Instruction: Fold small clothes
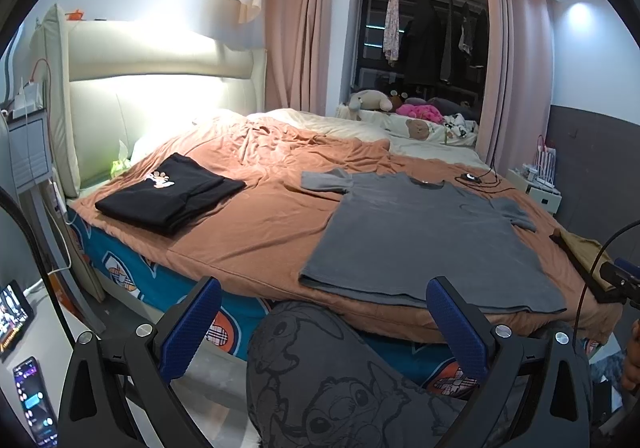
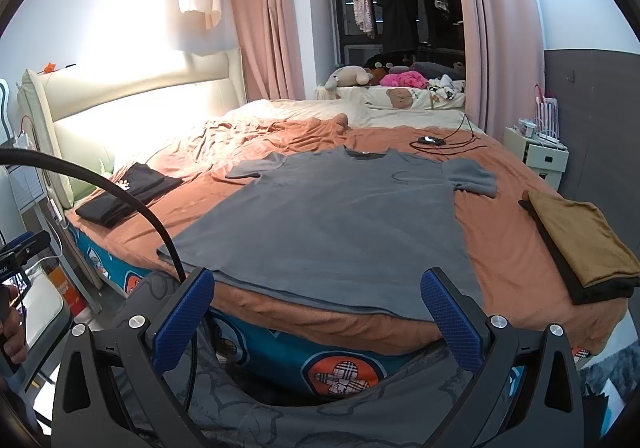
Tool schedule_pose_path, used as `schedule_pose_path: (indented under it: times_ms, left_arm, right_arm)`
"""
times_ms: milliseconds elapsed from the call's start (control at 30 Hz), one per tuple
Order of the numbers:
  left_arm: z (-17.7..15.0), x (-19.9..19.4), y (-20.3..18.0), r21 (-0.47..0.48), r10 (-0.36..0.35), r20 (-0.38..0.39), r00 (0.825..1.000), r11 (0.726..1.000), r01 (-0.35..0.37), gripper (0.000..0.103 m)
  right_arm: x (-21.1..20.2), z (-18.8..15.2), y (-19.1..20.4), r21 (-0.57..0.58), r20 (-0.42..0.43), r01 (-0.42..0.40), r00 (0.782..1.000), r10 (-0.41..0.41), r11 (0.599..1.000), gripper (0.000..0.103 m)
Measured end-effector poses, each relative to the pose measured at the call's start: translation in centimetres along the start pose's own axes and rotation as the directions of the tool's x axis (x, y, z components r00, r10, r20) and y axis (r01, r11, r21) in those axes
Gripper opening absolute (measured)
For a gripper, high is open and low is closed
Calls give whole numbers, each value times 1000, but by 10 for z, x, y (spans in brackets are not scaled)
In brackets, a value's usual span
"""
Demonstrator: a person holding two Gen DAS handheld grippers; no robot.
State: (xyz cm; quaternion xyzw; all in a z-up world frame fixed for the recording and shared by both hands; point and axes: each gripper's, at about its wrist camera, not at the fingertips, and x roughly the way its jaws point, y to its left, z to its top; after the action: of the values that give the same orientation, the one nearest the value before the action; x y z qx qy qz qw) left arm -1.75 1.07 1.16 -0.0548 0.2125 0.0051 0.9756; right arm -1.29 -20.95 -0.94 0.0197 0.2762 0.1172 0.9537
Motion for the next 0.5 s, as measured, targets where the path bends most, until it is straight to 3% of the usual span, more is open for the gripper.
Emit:
schedule_pose_path:
  times_ms: [500]
  left_arm:
    - [0, 0, 0, -2, 0, 1, 1000, 1000, 0, 103]
  right_arm:
    - [0, -2, 2, -2, -1, -10, 1000, 10, 1000, 103]
